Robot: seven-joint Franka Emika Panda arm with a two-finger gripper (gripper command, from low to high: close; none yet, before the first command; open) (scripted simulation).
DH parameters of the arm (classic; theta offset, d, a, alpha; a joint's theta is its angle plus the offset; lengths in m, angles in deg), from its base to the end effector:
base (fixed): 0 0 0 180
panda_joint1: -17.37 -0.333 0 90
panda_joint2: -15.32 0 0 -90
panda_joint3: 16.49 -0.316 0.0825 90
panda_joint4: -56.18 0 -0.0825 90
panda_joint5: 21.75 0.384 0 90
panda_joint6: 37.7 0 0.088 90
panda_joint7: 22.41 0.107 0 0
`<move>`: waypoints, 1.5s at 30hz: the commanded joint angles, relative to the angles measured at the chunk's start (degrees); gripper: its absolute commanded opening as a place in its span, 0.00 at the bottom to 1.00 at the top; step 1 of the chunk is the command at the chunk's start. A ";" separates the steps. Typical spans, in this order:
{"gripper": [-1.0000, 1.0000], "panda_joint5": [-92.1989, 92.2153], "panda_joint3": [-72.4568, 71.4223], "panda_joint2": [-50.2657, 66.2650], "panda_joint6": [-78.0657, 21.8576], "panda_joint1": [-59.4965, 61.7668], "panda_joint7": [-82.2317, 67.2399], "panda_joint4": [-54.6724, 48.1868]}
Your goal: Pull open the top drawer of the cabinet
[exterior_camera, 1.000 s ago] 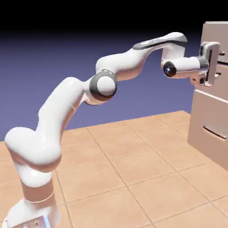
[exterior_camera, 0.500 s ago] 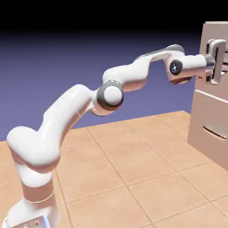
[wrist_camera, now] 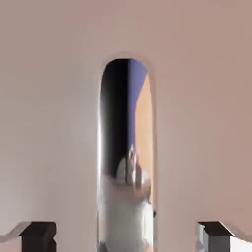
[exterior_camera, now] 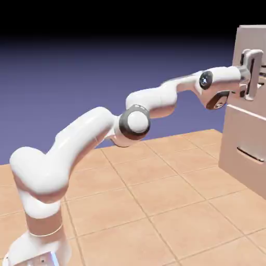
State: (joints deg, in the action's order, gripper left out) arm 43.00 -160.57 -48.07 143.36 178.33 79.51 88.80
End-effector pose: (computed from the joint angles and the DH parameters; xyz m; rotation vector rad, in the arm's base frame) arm 0.8024 0.0555 0.5540 -0.6129 1.4799 -0.6138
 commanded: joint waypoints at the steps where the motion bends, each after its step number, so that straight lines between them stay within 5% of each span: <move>1: 0.00 1.16 -1.35 0.90 0.49 -0.17 -2.53 1.00; 20: 0.00 29.14 -21.91 12.21 7.50 1.36 -49.86 8.18; 36: 0.00 68.13 -21.24 15.25 8.36 2.38 -89.04 4.88; 45: 0.00 84.91 -5.95 20.19 2.86 -5.79 -96.54 15.53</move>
State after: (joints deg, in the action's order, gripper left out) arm 127.84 -166.51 -27.87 146.18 172.53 -16.98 104.31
